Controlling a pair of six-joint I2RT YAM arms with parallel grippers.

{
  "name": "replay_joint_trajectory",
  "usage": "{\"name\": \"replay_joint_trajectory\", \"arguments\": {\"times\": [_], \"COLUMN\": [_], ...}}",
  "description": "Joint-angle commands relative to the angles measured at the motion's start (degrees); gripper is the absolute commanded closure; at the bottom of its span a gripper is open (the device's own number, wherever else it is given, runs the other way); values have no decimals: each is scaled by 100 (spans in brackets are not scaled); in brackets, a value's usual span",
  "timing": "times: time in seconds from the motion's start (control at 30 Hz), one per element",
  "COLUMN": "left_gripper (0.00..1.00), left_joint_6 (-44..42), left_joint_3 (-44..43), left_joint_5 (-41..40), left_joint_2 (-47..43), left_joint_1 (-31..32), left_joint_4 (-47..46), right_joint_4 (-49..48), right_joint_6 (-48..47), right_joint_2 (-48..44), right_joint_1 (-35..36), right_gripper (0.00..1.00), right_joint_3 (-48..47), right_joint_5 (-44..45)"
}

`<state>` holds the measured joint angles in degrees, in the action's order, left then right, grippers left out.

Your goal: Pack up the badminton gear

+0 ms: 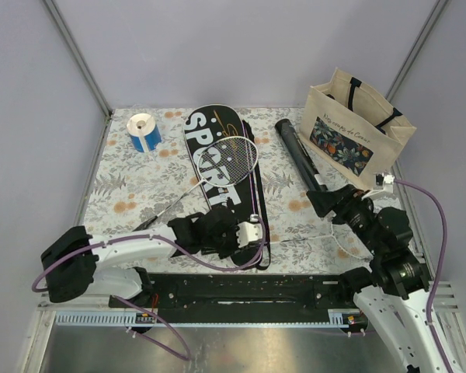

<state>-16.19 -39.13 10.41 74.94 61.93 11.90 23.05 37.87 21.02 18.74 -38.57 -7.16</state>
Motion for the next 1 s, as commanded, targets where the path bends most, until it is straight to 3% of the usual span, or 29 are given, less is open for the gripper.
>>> {"name": "replay_joint_trajectory", "arguments": {"times": [0.0,0.17,0.57,0.63,0.8,0.97], "left_gripper": [100,100,100,100,100,100], "left_joint_6": [563,1143,1847,1891,2102,2269], "left_joint_3": [81,55,-42,-15,64,116], "left_joint_5": [242,-30,30,232,628,804], "left_joint_2": [-725,-1060,-1157,-1200,-1341,-1385], "left_joint_1": [21,21,21,21,38,73], "left_joint_4": [-540,-610,-750,-873,-1163,-1164], "right_joint_4": [68,85,1272,993,-974,-1637], "right_joint_6": [1150,2495,3639,3964,4334,4273], "right_joint_2": [-308,-791,-1346,-1372,-1337,-1389], "right_joint_1": [24,24,24,24,33,33], "right_gripper": [13,18,21,21,27,49], "right_joint_3": [375,1271,2467,2835,3846,4024], "right_joint_5": [-355,-910,-525,-435,-541,-541]}}
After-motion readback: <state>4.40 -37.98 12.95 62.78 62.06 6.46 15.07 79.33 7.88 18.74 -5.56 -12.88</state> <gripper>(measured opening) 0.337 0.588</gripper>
